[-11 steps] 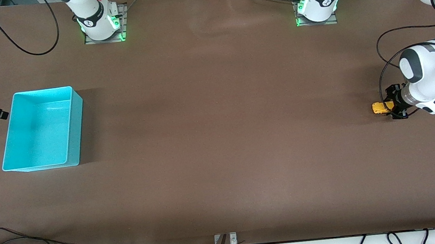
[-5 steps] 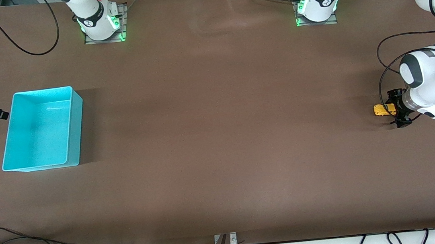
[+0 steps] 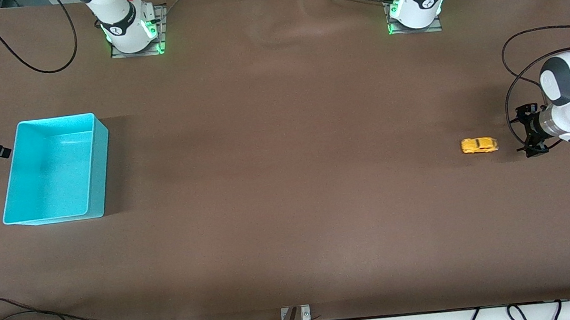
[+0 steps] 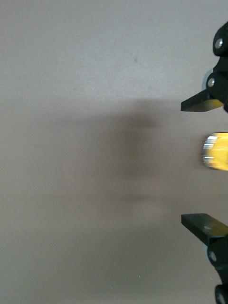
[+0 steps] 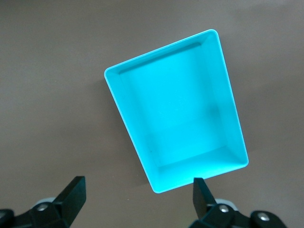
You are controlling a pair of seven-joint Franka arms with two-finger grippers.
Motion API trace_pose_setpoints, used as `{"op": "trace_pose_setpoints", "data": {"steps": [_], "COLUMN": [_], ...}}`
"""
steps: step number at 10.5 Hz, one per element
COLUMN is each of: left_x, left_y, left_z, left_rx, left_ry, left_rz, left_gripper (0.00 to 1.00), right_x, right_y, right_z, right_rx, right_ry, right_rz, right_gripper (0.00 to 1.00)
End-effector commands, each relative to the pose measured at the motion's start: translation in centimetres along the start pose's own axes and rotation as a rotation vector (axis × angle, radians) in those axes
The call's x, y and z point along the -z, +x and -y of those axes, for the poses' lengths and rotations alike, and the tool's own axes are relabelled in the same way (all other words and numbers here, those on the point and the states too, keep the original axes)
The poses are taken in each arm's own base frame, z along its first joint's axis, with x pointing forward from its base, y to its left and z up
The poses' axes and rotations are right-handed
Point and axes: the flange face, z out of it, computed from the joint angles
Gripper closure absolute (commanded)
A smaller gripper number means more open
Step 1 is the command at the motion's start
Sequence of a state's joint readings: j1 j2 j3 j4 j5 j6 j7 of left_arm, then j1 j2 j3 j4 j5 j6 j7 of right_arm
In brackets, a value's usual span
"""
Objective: Wind up and store yellow beetle car
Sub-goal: 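Open the left gripper to release the car toward the bin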
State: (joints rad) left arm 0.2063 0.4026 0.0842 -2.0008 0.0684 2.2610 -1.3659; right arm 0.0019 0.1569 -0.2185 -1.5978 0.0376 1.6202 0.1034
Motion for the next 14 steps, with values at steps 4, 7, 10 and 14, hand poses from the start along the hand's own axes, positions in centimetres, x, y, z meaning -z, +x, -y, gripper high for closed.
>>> {"op": "trace_pose_setpoints", "data": {"steps": [4,7,10,14], "left_x": [0.6,1.3,1.6,1.7], "left_y": [-0.5,-0.4,-0.4,-0.3], "left_z": [0.4,0.3,0.3,0.3], "left_rx": [0.000,-0.002,0.001,0.002], "left_ry": [0.007,-0.006,-0.009,-0.003], "left_rz": [-0.016,-0.019,-0.018,-0.017], "left_gripper": [0.05,0.05,0.05,0.04], "right_x": [-1.3,-1.9,-2.2,-4.5], "right_y": [0.4,0.7,0.1,-0.8], "right_z": [1.3,1.5,4.0,9.9], "right_rx": [0.013,0.015,0.082,0.308], "right_ry": [0.013,0.009,0.001,-0.035], "right_rz": [0.016,0.024,0.042,0.088], "right_gripper": [0.00,0.00,0.00,0.00]}}
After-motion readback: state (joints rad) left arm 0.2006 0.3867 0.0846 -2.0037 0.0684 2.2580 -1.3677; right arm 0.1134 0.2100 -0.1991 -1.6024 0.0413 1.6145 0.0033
